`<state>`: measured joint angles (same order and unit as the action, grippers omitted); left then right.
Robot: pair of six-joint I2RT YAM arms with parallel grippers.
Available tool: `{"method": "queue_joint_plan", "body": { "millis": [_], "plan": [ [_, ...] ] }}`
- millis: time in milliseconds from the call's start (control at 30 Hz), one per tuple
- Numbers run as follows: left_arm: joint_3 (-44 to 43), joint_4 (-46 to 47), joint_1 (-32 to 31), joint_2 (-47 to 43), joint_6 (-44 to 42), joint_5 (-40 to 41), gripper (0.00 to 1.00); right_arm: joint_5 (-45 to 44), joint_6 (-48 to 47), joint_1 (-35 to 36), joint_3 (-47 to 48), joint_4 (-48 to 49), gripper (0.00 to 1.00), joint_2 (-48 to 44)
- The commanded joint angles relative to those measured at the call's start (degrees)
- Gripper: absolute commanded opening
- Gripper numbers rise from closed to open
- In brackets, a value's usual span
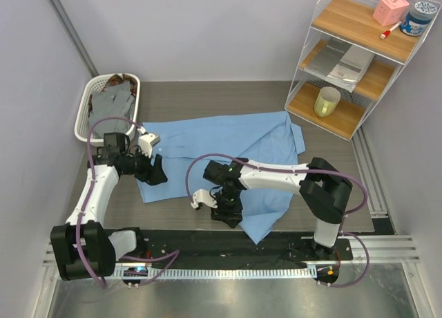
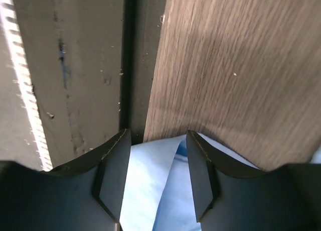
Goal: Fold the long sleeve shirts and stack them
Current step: Fold the shirt
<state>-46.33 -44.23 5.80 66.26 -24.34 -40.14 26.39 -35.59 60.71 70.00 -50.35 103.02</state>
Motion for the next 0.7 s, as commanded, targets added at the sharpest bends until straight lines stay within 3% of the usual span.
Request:
{"method": "queue_joint_plan", "body": {
  "millis": [0, 333, 433, 600, 667],
  "plan": [
    [0.88, 2.66, 0.96, -2.19, -0.01, 3.22, 0.63, -3.27, 1.58, 0.38, 0.93, 0.86, 0.52, 1.39],
    [2.29, 0.11, 0.79, 1.85, -7.47, 3.75, 0.62, -4.33, 1.67, 0.81, 0.49, -1.77, 0.44, -1.15],
    [1.33, -0.07, -0.35, 5.00, -8.71, 5.59, 0.61, -4.24, 0.44, 0.90, -0.73, -1.86, 0.35, -1.86],
    [-1.48, -3.48, -1.84, 11.08, -11.78, 7.79, 0.51, -4.60, -1.85, 0.82, -2.32, -2.56, 0.01, -3.60],
    [-2.28, -4.98, -2.37, 13.28, -12.75, 7.62, 0.47, -4.24, -2.64, 0.73, -0.66, -4.39, 0.01, -5.19]
  ]
}}
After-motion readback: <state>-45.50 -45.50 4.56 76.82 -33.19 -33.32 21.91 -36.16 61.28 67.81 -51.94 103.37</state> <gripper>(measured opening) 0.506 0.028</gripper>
